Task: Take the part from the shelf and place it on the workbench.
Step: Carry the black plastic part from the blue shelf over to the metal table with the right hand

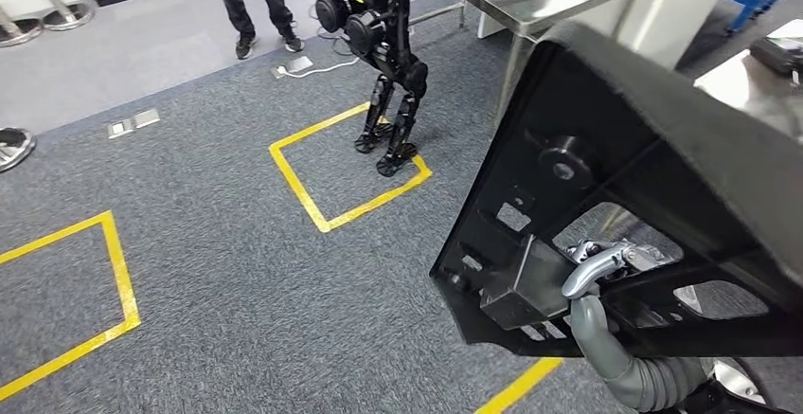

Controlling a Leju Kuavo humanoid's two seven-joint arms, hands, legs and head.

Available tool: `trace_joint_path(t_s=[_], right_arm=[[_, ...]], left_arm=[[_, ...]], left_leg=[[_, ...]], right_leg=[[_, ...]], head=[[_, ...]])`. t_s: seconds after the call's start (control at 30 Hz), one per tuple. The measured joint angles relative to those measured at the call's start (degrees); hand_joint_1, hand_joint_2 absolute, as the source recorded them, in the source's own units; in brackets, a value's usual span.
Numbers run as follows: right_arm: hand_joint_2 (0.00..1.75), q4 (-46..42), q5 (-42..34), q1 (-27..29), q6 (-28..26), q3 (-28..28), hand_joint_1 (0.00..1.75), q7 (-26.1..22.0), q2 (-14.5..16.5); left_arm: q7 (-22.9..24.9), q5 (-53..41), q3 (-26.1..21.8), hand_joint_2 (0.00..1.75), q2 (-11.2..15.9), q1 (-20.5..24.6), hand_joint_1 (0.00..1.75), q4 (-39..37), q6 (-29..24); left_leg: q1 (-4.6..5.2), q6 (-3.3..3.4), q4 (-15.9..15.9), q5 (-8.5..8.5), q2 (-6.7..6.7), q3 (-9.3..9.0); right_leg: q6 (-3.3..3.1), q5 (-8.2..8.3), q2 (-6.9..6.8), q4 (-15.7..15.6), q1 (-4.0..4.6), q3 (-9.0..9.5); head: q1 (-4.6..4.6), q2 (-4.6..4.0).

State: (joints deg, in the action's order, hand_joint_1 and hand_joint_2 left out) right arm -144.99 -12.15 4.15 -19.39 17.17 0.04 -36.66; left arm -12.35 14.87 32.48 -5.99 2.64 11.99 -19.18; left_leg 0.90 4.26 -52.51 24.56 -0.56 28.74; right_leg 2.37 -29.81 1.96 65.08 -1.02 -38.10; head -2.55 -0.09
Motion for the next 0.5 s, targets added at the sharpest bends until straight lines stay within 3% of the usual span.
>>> trace_joint_path(t_s=[0.07,0.1,0.13,0.17,0.2,0.27,0.3,0.37,0.43,0.5], right_arm=[[1.75,0.0,0.0,0.0,0.0,0.0,1.75,0.0,0.0],[1.75,0.0,0.0,0.0,0.0,0.0,1.75,0.0,0.0],[1.75,0.0,0.0,0.0,0.0,0.0,1.75,0.0,0.0],[1.75,0.0,0.0,0.0,0.0,0.0,1.75,0.0,0.0],[1.75,0.0,0.0,0.0,0.0,0.0,1.75,0.0,0.0],[1.75,0.0,-0.1,-0.2,0.0,0.1,1.75,0.0,0.1],[1.75,0.0,-0.1,-0.2,0.0,0.1,1.75,0.0,0.1],[1.75,0.0,-0.1,-0.2,0.0,0.1,1.75,0.0,0.1],[1.75,0.0,-0.1,-0.3,0.0,0.1,1.75,0.0,0.1],[1.75,0.0,-0.1,-0.4,0.0,0.0,1.75,0.0,0.1]], left_arm=[[0.0,0.0,0.0,1.75,0.0,-0.1,0.0,0.0,0.0],[0.0,0.1,0.0,1.75,0.0,-0.1,0.0,0.0,0.0],[0.1,0.1,0.0,1.75,-0.1,-0.1,0.0,0.0,0.0],[0.2,0.1,0.0,1.75,-0.1,-0.1,0.0,0.0,0.1],[0.2,0.0,0.0,1.75,0.0,-0.1,0.0,0.0,0.1],[0.3,0.0,0.0,1.75,0.0,-0.2,0.0,0.0,0.1],[0.3,0.0,0.0,1.75,0.0,-0.2,0.0,0.0,0.1],[0.3,0.0,0.0,1.75,0.0,-0.2,0.0,0.0,0.1],[0.4,-0.1,0.0,1.75,0.0,-0.1,0.0,0.0,0.1],[0.3,-0.1,0.0,1.75,0.0,0.2,0.0,0.0,0.1]], left_leg=[[-0.05,-0.02,0.0,0.02,1.72,0.1],[-0.13,-0.1,-0.1,0.07,2.58,0.12],[-0.27,-0.25,-0.1,0.16,3.39,0.11],[-0.4,-0.52,-0.3,0.33,4.12,0.08],[-0.42,-0.92,-0.6,0.62,4.76,0.1],[-0.23,-1.75,-1.5,1.27,5.88,0.14],[-0.1,-2.04,-1.7,1.49,6.41,0.15],[-0.24,-2.41,-2.0,1.75,7.15,0.1],[-0.68,-2.93,-4.3,3.58,5.19,0.95],[-0.94,-3.37,-11.2,7.5,2.18,3.98]], right_leg=[[0.49,-2.49,-0.95,6.3,-0.21,-2.67],[0.79,-2.27,-1.2,6.9,-0.35,-2.7],[1.11,-1.06,-1.55,5.1,-0.5,-1.51],[1.47,0.68,-2.45,1.4,-0.66,0.71],[1.82,2.06,-4.04,-2.8,-0.72,3.1],[1.39,3.46,-5.88,-8.2,-0.66,5.98],[0.89,3.41,-5.9,-8.8,-0.49,6.15],[-0.19,3.61,-4.43,-8.7,-0.36,5.81],[-0.89,3.94,-3.25,-8.8,-0.39,5.57],[-1.33,4.2,-2.12,-8.8,-0.37,5.32]], head=[[-0.02,0.0],[-0.01,0.0],[-0.01,0.0],[-0.01,0.0],[-0.03,0.0],[0.04,0.0],[0.08,0.0],[0.13,0.0],[0.15,0.0],[0.17,0.0]])
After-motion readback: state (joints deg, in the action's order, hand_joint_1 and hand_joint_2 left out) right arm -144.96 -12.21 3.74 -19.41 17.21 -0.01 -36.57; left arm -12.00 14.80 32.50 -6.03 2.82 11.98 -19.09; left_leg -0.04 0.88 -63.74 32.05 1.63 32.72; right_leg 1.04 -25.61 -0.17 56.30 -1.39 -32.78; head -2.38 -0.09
